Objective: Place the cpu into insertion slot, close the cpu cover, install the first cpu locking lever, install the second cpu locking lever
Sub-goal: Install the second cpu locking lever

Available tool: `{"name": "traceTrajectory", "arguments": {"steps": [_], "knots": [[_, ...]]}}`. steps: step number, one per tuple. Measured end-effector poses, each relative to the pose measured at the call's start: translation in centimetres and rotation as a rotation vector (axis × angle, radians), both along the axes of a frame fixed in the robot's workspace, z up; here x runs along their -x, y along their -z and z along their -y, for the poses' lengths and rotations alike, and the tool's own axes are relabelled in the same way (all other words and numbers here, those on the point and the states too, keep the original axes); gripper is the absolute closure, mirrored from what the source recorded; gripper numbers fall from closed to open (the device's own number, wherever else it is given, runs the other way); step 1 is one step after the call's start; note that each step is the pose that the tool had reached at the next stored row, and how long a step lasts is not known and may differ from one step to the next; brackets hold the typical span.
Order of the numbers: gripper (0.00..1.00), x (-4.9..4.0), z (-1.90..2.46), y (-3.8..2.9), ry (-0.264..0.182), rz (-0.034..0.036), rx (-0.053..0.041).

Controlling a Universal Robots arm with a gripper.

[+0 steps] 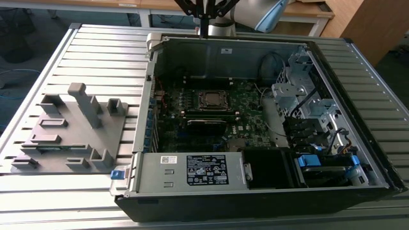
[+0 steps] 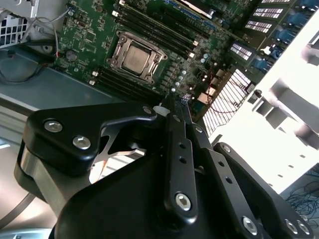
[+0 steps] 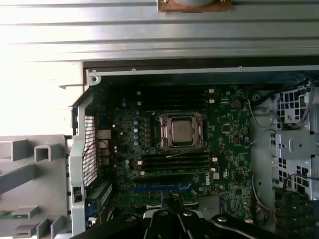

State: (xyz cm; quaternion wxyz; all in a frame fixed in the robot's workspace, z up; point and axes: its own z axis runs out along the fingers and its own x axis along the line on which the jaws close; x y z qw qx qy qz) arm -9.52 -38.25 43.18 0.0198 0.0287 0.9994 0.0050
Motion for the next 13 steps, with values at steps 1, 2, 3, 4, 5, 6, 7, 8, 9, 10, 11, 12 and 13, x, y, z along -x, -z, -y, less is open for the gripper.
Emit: {"name": "traceTrajectory", "arguments": {"steps": [1, 2, 3, 4, 5, 6, 7, 8, 9, 10, 11, 12, 13], "knots": [[0.9, 0.0, 0.0, 0.08, 0.0, 0.0, 0.0], [0.9, 0.0, 0.0, 0.16, 0.0, 0.0, 0.0], [0.9, 0.0, 0.0, 0.24, 0.0, 0.0, 0.0], [0.9, 0.0, 0.0, 0.31, 0.0, 0.0, 0.0], [0.9, 0.0, 0.0, 0.38, 0.0, 0.0, 0.0], [0.9, 0.0, 0.0, 0.44, 0.0, 0.0, -0.0001], [0.9, 0.0, 0.0, 0.48, 0.0, 0.0, 0.0], [0.9, 0.0, 0.0, 0.53, 0.0, 0.0, 0.0], [0.9, 0.0, 0.0, 0.58, 0.0, 0.0, 0.0], [0.9, 0.0, 0.0, 0.62, 0.0, 0.0, 0.0001], [0.9, 0.0, 0.0, 0.67, 0.0, 0.0, 0.0], [0.9, 0.0, 0.0, 0.71, 0.0, 0.0, 0.0], [0.9, 0.0, 0.0, 0.75, 0.0, 0.0, 0.0]]}}
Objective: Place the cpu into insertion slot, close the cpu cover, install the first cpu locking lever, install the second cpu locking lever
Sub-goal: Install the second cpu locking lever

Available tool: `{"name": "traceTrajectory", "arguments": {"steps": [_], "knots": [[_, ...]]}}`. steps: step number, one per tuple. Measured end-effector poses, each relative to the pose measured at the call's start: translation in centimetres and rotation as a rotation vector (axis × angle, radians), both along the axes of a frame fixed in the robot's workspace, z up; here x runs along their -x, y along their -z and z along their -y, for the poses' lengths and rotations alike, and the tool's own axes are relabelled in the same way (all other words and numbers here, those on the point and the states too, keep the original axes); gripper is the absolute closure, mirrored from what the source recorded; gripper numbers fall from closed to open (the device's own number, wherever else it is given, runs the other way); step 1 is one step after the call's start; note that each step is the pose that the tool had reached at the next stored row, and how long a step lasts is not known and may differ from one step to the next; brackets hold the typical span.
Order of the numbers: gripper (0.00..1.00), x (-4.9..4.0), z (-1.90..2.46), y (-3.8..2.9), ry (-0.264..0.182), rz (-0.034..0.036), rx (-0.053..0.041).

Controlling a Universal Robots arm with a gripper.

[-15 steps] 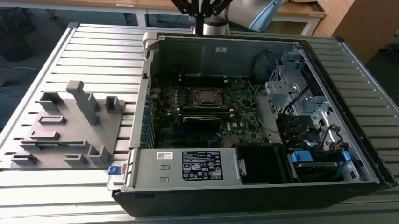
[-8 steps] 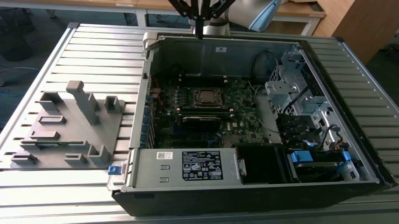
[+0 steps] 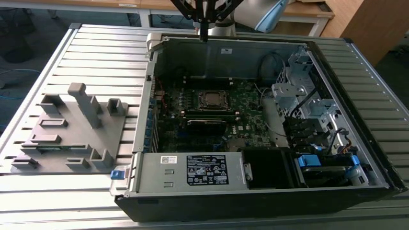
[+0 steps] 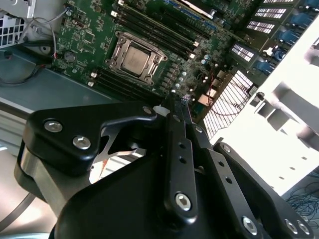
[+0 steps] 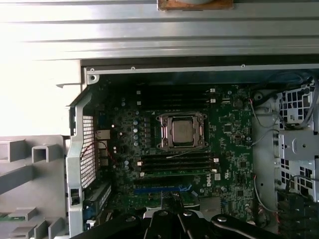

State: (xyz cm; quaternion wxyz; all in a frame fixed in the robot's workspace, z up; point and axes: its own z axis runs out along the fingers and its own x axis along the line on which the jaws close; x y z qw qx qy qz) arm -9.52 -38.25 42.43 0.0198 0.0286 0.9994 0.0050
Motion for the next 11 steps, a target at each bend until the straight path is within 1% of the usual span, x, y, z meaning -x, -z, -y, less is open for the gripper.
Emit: {"name": "traceTrajectory", "arguments": {"steps": [11], "knots": [[0.9, 0.0, 0.0, 0.49, 0.0, 0.0001, 0.0]]}}
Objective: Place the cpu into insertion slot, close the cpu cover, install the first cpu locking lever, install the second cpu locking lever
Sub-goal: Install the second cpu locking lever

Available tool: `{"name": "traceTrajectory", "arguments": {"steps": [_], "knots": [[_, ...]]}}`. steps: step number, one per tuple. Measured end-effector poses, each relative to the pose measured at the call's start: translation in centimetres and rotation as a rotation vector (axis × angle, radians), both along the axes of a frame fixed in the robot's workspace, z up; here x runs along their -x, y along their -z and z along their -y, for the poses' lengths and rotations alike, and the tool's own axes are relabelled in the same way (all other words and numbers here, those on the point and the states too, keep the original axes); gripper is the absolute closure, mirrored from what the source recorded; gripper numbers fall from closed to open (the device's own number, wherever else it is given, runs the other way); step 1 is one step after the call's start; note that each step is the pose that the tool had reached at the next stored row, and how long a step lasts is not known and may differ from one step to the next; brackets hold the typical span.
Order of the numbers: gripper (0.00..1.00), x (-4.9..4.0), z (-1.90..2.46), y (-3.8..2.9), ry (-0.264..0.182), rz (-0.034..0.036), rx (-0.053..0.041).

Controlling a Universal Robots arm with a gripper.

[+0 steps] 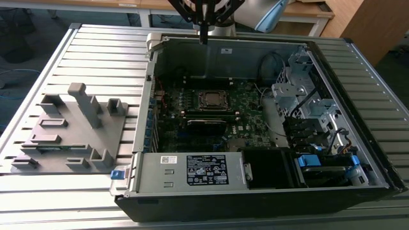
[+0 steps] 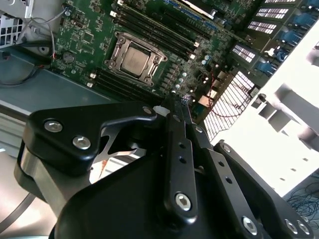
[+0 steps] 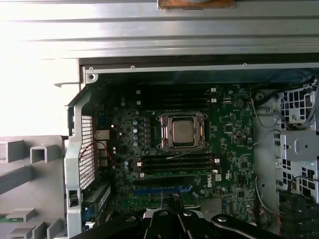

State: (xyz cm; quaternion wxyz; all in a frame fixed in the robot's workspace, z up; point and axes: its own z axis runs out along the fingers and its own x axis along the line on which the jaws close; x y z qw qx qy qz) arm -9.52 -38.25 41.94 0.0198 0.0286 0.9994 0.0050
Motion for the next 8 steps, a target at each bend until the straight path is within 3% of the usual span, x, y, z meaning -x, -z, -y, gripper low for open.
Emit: {"name": "traceTrajectory", "arguments": {"steps": [8], "knots": [[0.9, 0.0, 0.0, 0.22, 0.0, -0.0001, 0.0001]]}}
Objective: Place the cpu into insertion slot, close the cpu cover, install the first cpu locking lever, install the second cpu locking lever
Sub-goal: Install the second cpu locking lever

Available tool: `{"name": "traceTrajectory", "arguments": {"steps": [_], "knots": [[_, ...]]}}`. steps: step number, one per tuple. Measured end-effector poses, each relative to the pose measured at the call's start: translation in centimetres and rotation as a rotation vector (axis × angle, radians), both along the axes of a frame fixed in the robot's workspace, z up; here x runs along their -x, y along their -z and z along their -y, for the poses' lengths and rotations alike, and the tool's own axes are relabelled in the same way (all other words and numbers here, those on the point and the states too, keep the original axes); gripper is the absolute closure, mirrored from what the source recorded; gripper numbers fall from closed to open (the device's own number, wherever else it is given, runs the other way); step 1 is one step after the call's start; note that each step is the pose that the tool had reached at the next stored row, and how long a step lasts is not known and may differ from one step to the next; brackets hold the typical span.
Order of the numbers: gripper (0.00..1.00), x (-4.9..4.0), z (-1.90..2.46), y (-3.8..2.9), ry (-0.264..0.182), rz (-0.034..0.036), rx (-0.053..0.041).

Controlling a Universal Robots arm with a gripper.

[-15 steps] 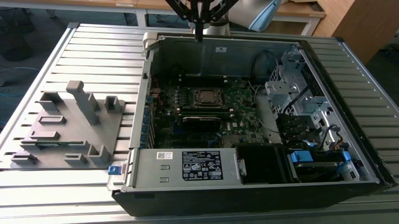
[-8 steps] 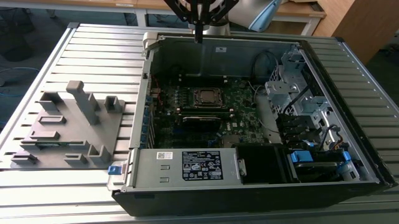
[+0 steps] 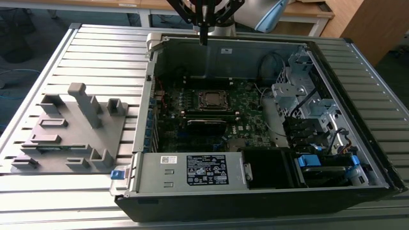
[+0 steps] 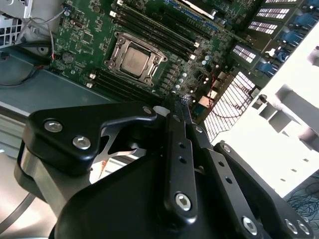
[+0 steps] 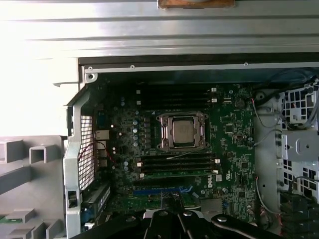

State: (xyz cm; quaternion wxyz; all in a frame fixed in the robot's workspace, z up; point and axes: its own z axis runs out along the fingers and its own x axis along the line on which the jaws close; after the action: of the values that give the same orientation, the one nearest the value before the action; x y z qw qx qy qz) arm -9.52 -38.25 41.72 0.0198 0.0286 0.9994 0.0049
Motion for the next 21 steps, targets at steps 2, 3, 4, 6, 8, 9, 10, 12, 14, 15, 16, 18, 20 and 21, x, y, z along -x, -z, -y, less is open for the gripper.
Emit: {"name": "traceTrajectory", "arguments": {"steps": [2, 3, 4, 6, 8, 9, 10, 12, 14, 15, 16, 18, 20, 21], "knots": [[0.9, 0.0, 0.0, 0.03, 0.0, 0.0001, -0.0001], [0.9, 0.0, 0.0, 0.06, 0.0, 0.0001, -0.0003], [0.9, 0.0, 0.0, 0.1, 0.0, 0.0001, -0.0002], [0.9, 0.0, 0.0, 0.18, 0.0, 0.0, 0.0], [0.9, 0.0, 0.0, 0.25, 0.0, 0.0001, -0.0001], [0.9, 0.0, 0.0, 0.28, 0.0, 0.0, 0.0], [0.9, 0.0, 0.0, 0.31, 0.0, 0.0, 0.0], [0.9, 0.0, 0.0, 0.38, 0.0, 0.0, -0.0001], [0.9, 0.0, 0.0, 0.46, 0.0, 0.0, 0.0], [0.9, 0.0, 0.0, 0.5, 0.0, 0.0, -0.0001], [0.9, 0.0, 0.0, 0.54, 0.0, 0.0, 0.0], [0.9, 0.0, 0.0, 0.61, 0.0, 0.0, -0.0001], [0.9, 0.0, 0.0, 0.67, 0.0, 0.0, -0.0001], [0.9, 0.0, 0.0, 0.69, 0.0, 0.0, 0.0]]}}
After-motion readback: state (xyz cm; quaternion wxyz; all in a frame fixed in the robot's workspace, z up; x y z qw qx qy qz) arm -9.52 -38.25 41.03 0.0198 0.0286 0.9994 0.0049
